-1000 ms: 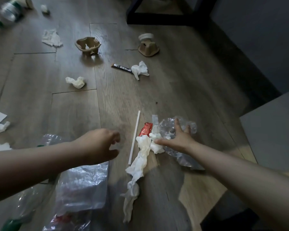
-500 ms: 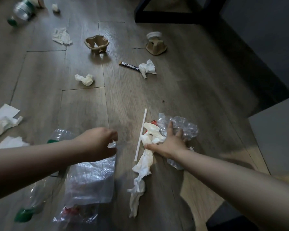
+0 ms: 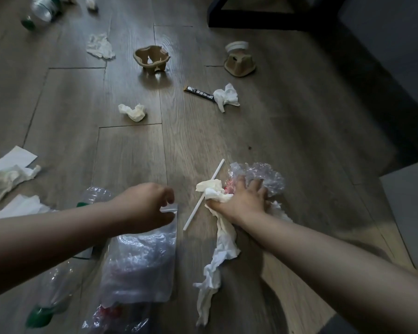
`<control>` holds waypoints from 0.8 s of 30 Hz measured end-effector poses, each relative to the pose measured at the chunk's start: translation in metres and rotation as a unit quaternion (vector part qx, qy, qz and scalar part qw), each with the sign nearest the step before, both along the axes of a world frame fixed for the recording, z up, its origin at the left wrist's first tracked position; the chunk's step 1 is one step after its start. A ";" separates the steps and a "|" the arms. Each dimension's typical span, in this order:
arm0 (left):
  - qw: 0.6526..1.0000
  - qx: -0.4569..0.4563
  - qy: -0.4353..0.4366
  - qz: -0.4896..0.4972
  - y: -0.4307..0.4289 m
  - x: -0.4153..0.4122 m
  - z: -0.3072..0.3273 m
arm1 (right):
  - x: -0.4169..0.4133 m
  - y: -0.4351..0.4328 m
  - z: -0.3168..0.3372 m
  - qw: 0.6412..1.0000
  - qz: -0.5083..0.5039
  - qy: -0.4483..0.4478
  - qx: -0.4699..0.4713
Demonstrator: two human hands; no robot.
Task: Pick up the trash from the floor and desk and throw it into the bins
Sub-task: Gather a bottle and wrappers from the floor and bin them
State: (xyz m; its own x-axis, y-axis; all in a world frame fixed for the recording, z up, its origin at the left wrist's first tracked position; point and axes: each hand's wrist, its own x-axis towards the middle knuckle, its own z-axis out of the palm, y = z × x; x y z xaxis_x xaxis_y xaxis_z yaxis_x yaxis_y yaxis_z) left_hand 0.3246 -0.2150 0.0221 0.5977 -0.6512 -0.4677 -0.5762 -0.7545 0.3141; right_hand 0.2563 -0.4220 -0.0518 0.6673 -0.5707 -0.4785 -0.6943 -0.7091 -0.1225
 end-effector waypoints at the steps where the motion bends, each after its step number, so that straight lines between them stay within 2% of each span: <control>1: 1.000 -0.001 0.003 0.005 0.001 0.002 -0.001 | -0.001 0.000 -0.002 1.000 0.009 -0.023 -0.011; 7: 1.000 0.012 0.017 0.014 0.003 0.005 -0.009 | -0.001 0.001 -0.001 0.997 0.020 -0.078 -0.021; 14: 0.999 0.000 0.017 0.030 0.005 0.011 -0.008 | 0.018 0.005 0.022 0.990 -0.073 -0.034 0.115; 20: 0.999 0.000 0.021 0.045 0.008 0.015 -0.006 | 0.029 0.024 0.007 0.997 -0.071 -0.015 0.010; 24: 0.998 -0.007 0.028 0.054 0.010 0.018 -0.006 | 0.037 0.025 0.005 0.996 -0.089 -0.011 0.005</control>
